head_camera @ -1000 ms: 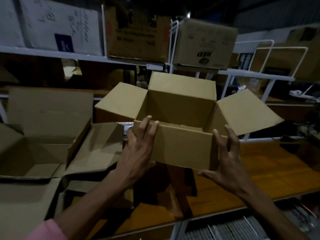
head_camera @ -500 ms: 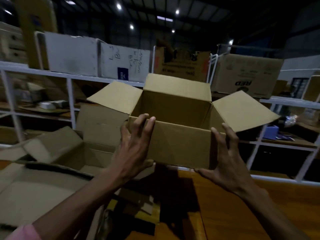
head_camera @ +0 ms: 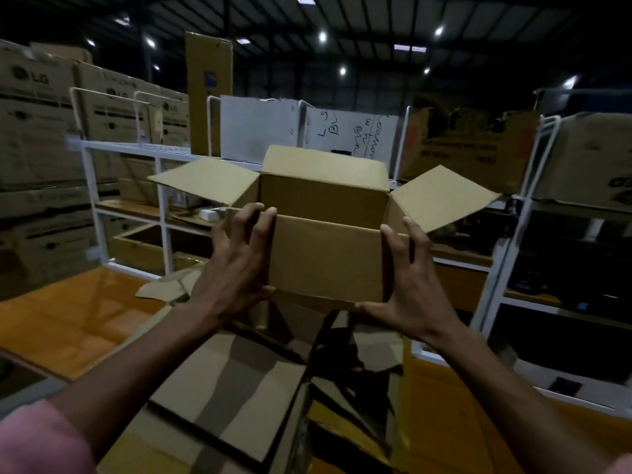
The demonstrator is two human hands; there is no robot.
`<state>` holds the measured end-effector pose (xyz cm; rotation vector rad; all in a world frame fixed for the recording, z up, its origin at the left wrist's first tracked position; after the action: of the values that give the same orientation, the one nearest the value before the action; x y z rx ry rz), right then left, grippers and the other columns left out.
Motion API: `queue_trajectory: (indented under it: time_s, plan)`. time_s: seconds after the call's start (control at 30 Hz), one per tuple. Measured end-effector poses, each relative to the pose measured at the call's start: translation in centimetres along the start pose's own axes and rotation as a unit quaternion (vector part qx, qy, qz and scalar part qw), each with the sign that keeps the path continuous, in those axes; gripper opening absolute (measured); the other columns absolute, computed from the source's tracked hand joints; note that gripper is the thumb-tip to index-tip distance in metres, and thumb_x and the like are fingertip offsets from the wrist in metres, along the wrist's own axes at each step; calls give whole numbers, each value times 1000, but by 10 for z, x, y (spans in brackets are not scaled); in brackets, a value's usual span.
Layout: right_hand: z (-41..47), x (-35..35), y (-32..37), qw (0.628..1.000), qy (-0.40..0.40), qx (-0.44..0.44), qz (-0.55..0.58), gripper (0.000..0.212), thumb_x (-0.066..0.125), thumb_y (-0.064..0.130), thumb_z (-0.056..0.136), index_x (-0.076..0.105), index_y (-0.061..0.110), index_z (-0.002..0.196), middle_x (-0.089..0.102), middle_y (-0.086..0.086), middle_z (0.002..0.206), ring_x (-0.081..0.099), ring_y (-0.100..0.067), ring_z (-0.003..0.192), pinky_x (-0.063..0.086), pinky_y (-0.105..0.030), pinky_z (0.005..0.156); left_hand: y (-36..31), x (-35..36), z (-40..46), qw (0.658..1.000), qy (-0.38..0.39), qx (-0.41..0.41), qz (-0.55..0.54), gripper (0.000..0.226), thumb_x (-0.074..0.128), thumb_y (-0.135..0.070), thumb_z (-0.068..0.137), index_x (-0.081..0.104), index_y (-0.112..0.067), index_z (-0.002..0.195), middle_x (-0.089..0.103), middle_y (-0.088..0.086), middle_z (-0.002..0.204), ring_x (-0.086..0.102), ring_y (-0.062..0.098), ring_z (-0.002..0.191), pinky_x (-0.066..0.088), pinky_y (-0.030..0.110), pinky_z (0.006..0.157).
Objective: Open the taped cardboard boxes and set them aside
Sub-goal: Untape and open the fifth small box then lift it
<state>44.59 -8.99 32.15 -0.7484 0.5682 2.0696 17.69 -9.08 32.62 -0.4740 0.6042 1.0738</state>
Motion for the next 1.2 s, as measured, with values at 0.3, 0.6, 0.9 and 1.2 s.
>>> queue_trajectory:
  time_s: [0.3,0.6,0.9,1.2]
  plan:
    - [69,114,43,997,39,67,-22,128,89,54,59,12,29,158,-7,-6,163,25,-45,143,51,-57,99,140,45,25,999,46,4,-18,136,100,-30,52,15,-22,158,13,12,160,26,54,134,50,71,91]
    - [72,210,30,976,105,182,-63,130,88,58,57,1,39,153,-10,-5,163,19,-43,144,37,-61,113,211,148,34,988,129,29,-80,136,97,-41,50,14,-22,155,17,12,153,31,51,127,42,72,99]
    - [57,265,22,949,170,250,-93,131,88,55,60,-4,42,154,-18,-2,163,19,-48,144,41,-64,109,245,225,15,972,200,-4,-126,136,98,-38,49,12,-29,154,14,9,155,26,48,133,42,72,101]
    - [39,286,14,910,265,262,-183,131,73,71,68,-17,35,156,-19,-2,166,-11,-51,150,5,-69,120,247,267,-1,959,253,1,-126,134,95,-42,53,7,-27,153,12,8,153,21,44,133,34,71,108]
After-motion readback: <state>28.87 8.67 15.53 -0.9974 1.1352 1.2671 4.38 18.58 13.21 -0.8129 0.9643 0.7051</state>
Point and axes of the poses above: each hand's wrist, its own z-axis towards the middle knuckle, its own x-axis out of the palm, y = z × x, the point moved 7 cm from there along z, towards the middle knuckle
